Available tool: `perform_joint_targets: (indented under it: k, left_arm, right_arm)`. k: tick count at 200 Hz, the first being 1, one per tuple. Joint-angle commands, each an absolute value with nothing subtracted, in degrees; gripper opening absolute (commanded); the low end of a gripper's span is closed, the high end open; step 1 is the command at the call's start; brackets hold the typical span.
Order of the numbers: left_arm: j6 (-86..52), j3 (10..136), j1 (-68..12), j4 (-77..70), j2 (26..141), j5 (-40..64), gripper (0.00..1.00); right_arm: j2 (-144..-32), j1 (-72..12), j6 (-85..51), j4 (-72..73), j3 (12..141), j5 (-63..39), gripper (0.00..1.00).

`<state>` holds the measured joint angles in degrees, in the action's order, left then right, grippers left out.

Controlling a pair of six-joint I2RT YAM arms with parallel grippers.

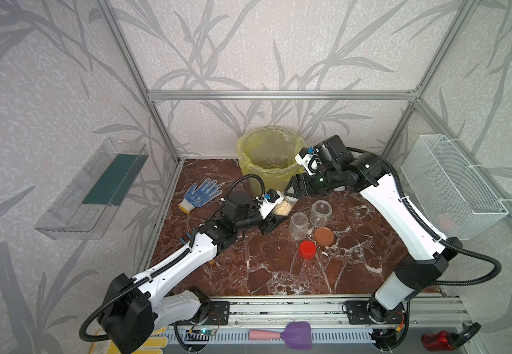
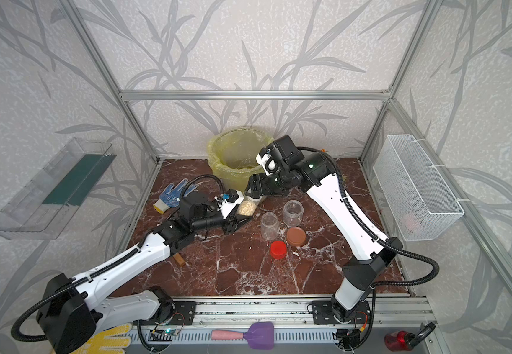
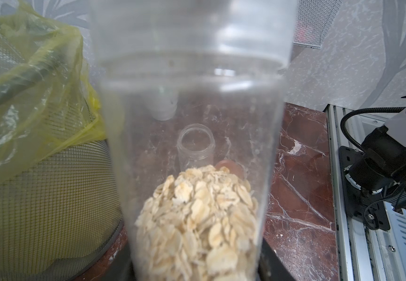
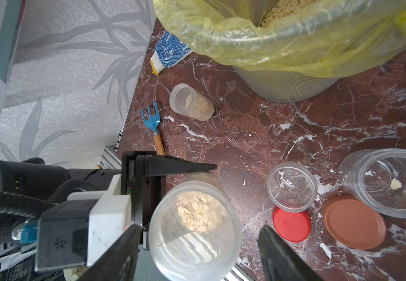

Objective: Empty expired oatmeal from jars
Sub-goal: Unscrew the lid from the jar.

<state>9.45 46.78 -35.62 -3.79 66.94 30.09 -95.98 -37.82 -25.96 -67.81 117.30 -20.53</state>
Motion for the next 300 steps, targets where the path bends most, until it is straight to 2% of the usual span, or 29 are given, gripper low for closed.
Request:
perform_joint_targets:
  k: [1,154,180,199,212,236,241,276,300]
  left_arm:
    - [10.6,47.9,-35.6,-4.0,66.7,30.5,0.00]
    - [10.6,47.9,-35.7,-3.5,66.8,30.4,0.00]
    - [11.3,48.1,-35.7,-2.3,67.1,31.6,0.00]
    - [12.6,49.2,-35.6,1.1,67.7,35.4,0.00]
    - [12.9,50.4,-35.3,3.9,68.8,39.4,0.00]
    - [11.4,51.7,-34.7,6.1,71.5,46.9,0.00]
    - [11.3,52.0,-34.8,6.9,71.9,47.5,0.00]
    - [10.3,51.1,-34.8,8.6,71.4,47.5,0.00]
    - [9.9,49.8,-34.7,8.8,70.2,45.6,0.00]
  right_arm:
    - [-97.1,-38.3,-24.4,-69.0,119.4,-20.6,0.75]
    - [-99.6,-38.7,-22.8,-69.8,121.2,-21.1,0.62]
    - [-100.0,-38.7,-21.2,-71.1,122.8,-20.3,0.56]
    - [-99.9,-38.7,-18.0,-71.3,123.7,-20.8,0.44]
    - [-99.8,-38.4,-13.5,-71.3,124.3,-23.3,0.37]
    - [-99.7,-37.2,-1.9,-70.5,124.4,-35.7,0.35]
    - [-99.9,-36.8,1.0,-70.9,124.7,-38.3,0.32]
    - [-101.4,-34.3,11.2,-71.8,125.1,-46.0,0.30]
    - [-103.8,-32.8,17.5,-77.0,130.1,-51.4,0.29]
